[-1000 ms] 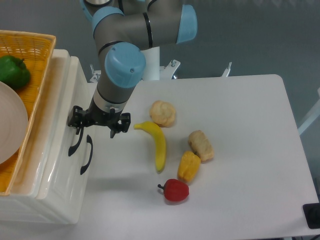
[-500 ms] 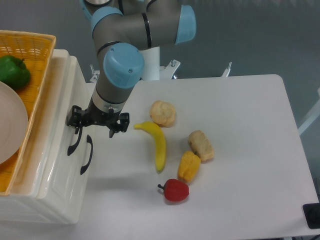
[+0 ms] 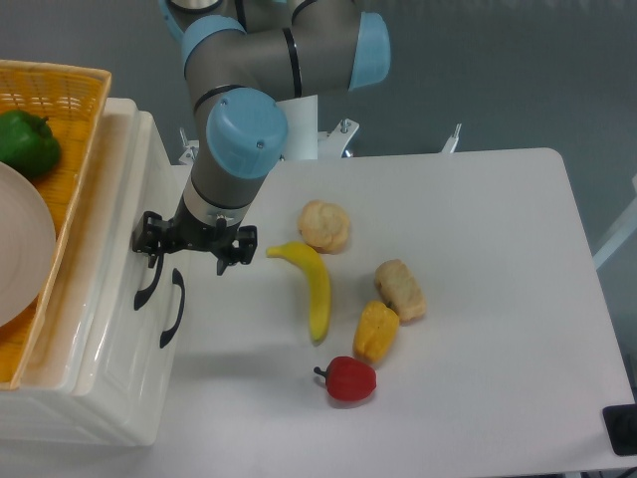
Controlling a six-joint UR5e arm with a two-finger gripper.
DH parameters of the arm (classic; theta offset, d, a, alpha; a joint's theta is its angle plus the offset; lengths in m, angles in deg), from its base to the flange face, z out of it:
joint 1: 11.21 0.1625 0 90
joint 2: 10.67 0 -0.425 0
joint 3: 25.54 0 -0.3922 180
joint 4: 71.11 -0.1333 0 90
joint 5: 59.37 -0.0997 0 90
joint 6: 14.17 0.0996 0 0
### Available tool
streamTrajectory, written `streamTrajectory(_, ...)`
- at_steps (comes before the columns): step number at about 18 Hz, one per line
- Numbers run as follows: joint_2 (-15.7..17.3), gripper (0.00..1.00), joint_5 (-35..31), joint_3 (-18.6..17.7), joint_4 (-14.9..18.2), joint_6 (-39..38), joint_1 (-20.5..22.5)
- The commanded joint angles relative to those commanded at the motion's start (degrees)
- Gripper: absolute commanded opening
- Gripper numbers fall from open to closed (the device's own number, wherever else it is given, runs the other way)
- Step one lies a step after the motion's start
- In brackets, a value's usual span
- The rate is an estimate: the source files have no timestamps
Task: Slide the top white drawer open
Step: 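Hold the black handle firmly in the closed gripper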
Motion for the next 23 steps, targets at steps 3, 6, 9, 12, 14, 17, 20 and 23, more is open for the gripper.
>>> streamTrajectory(3, -0.3, 1.0, 0.0, 0.0, 0.0, 0.0, -0.3)
streamTrajectory(6, -0.4, 1.0, 0.0, 0.1, 0.0, 0.0, -0.4)
streamTrajectory(9, -0.5, 1.0, -0.1, 0.1, -0.3, -0.1, -0.4)
streamTrajectory(12, -0.6, 1.0, -0.4, 0.2, -0.4, -0.1, -0.3)
streamTrajectory(14, -0.6, 1.0, -0.5, 0.3, -0.4, 0.0, -0.3)
streamTrajectory(17, -0.7, 1.0, -0.6, 0.3, -0.4, 0.0, -0.2)
streamTrajectory(20, -0.8, 1.0, -0.7, 0.3, -0.6, 0.2, 0.0)
streamTrajectory(23, -0.7, 1.0, -0.7, 0.3, -0.6, 0.5, 0.5)
